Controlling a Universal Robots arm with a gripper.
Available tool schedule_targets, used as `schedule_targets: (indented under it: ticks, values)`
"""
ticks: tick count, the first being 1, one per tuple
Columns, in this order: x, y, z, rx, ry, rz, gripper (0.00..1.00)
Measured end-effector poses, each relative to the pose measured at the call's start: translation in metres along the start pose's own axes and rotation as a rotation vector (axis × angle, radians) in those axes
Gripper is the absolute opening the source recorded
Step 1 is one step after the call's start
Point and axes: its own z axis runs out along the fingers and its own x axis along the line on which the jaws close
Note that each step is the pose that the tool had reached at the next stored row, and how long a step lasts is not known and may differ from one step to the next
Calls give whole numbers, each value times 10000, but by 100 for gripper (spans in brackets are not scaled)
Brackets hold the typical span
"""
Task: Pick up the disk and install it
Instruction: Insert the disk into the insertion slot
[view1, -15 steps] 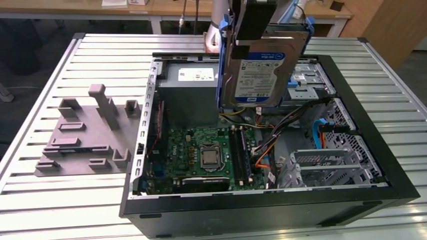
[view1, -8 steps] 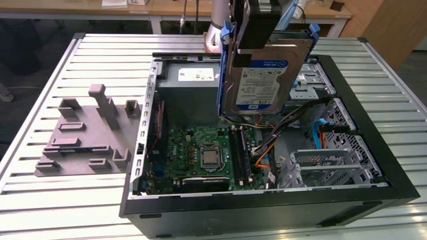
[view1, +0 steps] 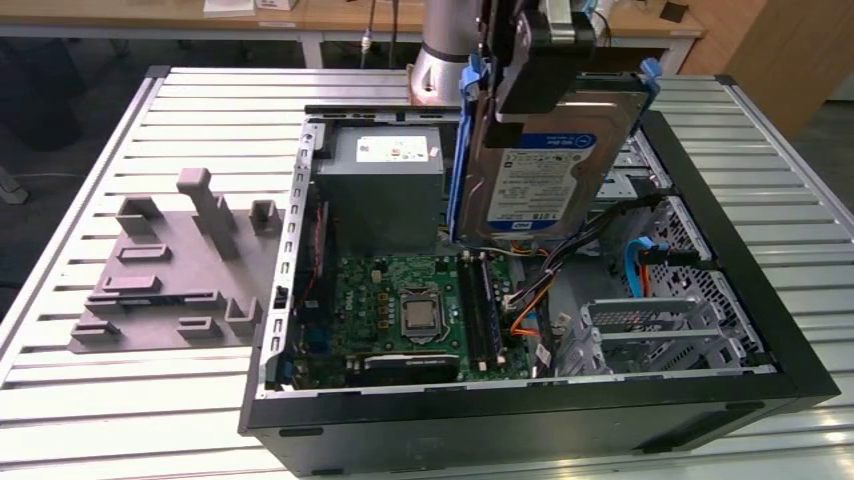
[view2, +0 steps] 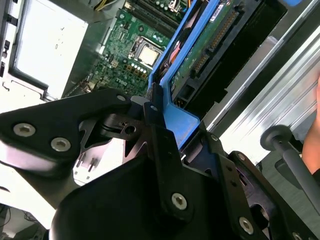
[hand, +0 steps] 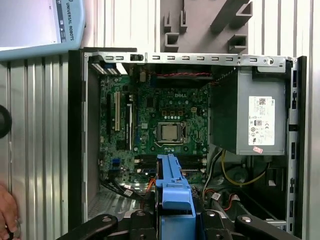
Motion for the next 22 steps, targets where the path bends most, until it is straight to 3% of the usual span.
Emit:
schedule_targets:
  ticks: [3,11,19,22]
  values:
    - [33,-34,7,0,1,4,36]
    - [168,-41,25,2,6,55,36]
    - [183,-42,26,3,17,66,36]
    - [249,-43,30,3,26,66,36]
